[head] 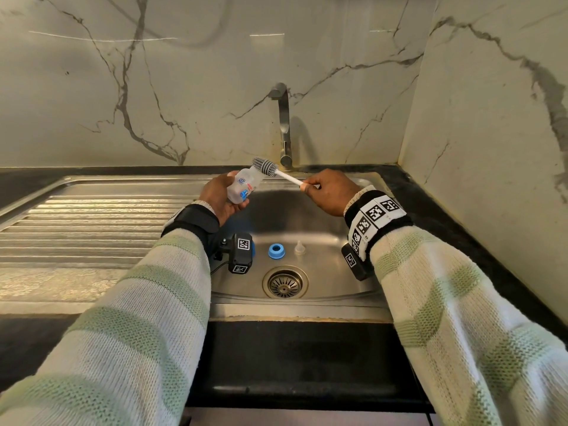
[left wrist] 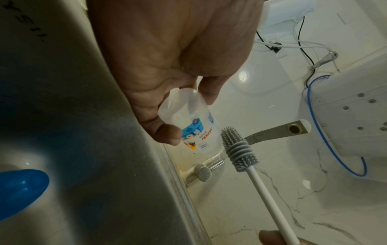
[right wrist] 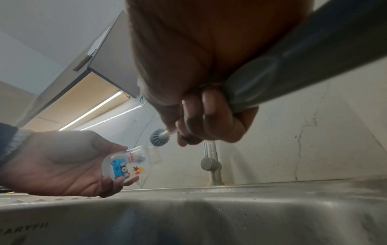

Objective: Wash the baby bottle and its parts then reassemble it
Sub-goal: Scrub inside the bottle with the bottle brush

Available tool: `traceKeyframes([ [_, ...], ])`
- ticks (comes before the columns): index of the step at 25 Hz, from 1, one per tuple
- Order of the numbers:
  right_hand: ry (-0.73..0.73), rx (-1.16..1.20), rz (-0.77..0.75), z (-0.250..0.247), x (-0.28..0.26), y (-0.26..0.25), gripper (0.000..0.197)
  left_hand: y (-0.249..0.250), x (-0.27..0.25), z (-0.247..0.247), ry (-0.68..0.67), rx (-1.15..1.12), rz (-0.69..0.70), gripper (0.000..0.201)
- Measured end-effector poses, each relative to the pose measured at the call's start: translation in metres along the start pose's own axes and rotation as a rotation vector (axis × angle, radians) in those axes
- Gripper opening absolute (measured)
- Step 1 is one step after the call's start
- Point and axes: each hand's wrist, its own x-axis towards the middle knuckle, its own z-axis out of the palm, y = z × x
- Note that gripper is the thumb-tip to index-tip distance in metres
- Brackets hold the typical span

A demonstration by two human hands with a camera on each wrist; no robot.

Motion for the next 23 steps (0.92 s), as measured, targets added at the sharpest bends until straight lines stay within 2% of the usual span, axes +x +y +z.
traceKeyframes([
  [3,-0.029,0.002,0.000,0.0002,-0.0009,0.0003,0.032,0.0002,0.0002,-0.0005,0.023,0.000,-0.014,0.041],
  [8,-0.005,0.003,-0.004,-0.0014,-0.0009,-0.0003,0.032,0.0016,-0.0014,0.0010,-0.028,0.070,0.001,0.047],
  [23,0.039,-0.003,0.004,-0.0038,-0.0011,0.0020,0.033,0.0038,0.0013,0.0009,-0.010,-0.004,-0.004,0.030],
])
